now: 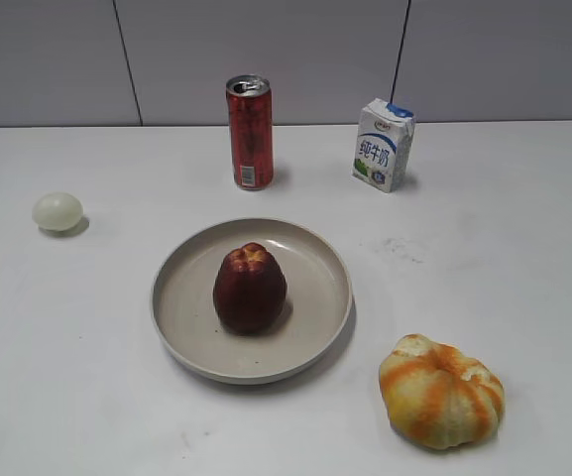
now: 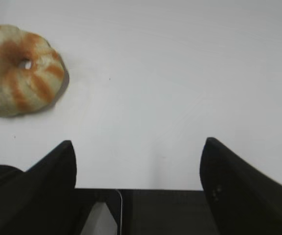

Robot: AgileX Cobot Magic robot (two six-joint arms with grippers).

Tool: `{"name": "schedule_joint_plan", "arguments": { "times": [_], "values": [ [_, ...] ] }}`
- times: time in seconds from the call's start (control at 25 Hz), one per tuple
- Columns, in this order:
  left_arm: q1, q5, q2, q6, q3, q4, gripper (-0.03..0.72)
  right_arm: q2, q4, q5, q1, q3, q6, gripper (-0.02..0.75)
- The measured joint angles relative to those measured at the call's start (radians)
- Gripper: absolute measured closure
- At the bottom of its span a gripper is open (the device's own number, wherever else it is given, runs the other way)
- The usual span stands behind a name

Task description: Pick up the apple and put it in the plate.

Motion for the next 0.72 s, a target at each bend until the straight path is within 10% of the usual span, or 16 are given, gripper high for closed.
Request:
{"name": "schedule_joint_plan", "arguments": {
  "times": [0.72],
  "values": [
    [0.0, 0.0, 0.0, 0.0, 0.0, 0.0, 0.099, -0.457, 0.018, 0.055, 0.0, 0.036, 0.001, 0.146]
  ]
}}
